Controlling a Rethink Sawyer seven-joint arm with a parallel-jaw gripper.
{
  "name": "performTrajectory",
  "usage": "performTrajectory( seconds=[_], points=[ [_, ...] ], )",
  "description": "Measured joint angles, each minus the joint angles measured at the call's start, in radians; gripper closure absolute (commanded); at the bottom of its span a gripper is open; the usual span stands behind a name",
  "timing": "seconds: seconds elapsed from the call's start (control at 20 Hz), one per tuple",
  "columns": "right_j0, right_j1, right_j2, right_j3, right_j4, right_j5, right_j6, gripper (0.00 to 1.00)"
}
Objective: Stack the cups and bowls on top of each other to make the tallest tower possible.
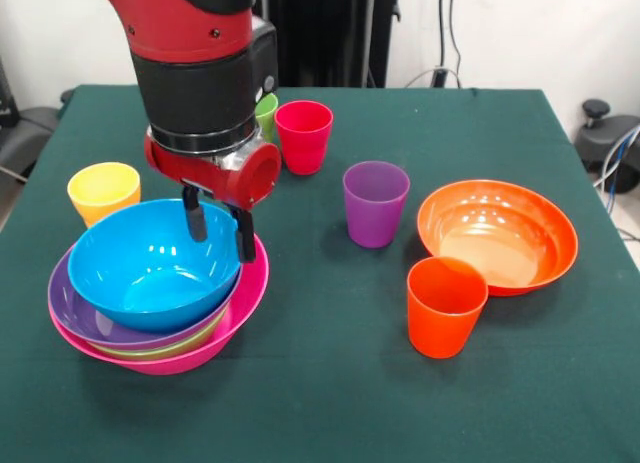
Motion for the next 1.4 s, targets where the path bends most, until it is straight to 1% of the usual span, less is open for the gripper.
performTrajectory(
  seconds=[0.2, 0.5, 0.55, 0.65, 0.75, 0.95, 1.1, 1.4],
  points=[
    [0.0, -0.03, 0.0, 0.011, 0.007, 0.002, 0.0, 0.0],
    [0.009, -0.117, -0.003, 0.055, 0.033, 0.02, 0.0, 0.0],
    [0.014, -0.145, -0.004, 0.065, 0.038, 0.036, 0.0, 0.0],
    [0.018, -0.165, -0.005, 0.072, 0.044, 0.05, 0.0, 0.0],
    [0.025, -0.201, -0.005, 0.083, 0.058, 0.072, 0.0, 0.0],
    [0.036, -0.252, -0.009, 0.108, 0.078, 0.085, 0.0, 0.0],
    [0.046, -0.28, -0.015, 0.125, 0.086, 0.085, 0.0, 0.0],
    [0.066, -0.312, -0.033, 0.157, 0.105, 0.085, 0.0, 0.0]
  ],
)
